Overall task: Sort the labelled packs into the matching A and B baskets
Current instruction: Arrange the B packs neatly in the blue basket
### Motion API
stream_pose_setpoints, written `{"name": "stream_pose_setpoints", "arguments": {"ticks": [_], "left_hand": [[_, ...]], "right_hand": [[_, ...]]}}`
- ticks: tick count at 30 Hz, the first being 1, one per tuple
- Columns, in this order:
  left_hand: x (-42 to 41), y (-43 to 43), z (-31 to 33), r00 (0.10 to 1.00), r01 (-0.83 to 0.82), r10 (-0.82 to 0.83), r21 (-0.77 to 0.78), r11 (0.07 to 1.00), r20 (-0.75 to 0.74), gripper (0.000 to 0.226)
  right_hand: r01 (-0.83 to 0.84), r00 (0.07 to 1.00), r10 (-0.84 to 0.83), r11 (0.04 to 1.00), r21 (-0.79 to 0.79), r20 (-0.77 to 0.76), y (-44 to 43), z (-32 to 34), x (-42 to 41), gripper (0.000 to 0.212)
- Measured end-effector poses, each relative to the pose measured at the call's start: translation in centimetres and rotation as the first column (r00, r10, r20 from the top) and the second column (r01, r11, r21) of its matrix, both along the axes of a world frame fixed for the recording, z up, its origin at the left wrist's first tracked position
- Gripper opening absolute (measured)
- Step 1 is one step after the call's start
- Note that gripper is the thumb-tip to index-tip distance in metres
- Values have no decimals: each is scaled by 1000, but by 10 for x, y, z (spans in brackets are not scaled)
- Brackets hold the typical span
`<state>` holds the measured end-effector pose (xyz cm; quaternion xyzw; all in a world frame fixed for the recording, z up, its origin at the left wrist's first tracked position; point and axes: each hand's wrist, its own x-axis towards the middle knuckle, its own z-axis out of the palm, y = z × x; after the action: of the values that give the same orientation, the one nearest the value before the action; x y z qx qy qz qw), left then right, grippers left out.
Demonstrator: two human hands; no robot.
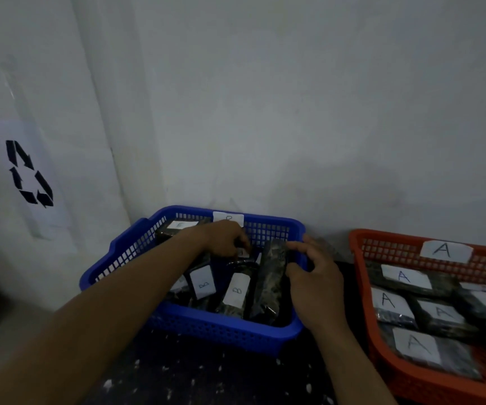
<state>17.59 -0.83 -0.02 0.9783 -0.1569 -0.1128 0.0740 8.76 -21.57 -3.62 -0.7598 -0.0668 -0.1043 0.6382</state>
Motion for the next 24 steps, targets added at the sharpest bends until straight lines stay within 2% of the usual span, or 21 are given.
{"name": "stream_pose_setpoints", "arguments": {"ticks": [5,8,10,12,14,15,17,18,20,24], "left_hand": [[-5,3,3,998,56,-57,168,984,2,39],[-9,7,5,1000,3,-11,273,962,27,38],[-10,9,3,995,-37,3,334,942,103,25],[-11,11,-1,976,-80,-2,370,925,217,28],[-12,13,-4,954,-74,-30,331,941,298,29],[-12,13,-5,950,-50,-32,256,965,310,26],[-12,12,-4,973,-16,-6,92,996,232,23],[-12,12,-4,983,-8,-7,81,997,182,27],[-11,13,-7,986,-10,-19,173,985,165,32],[-12,17,-8,938,-80,-106,504,860,330,26]], "right_hand": [[13,1000,-13,999,-31,6,1,1,0,33],[12,1000,-12,999,-30,-3,1,1,-1,33],[13,1000,-13,1000,-28,-6,1,2,-1,33],[14,1000,-14,999,-36,4,1,2,-1,33],[17,1000,-16,999,-44,16,1,2,-1,33],[15,1000,-15,999,-44,18,1,2,-1,33],[10,1000,-9,999,-46,21,0,2,-1,33],[6,1000,-5,999,-49,23,0,1,-1,33],[1,1000,0,999,-47,23,0,1,0,33],[3,999,-2,999,-48,32,0,1,0,33]]}}
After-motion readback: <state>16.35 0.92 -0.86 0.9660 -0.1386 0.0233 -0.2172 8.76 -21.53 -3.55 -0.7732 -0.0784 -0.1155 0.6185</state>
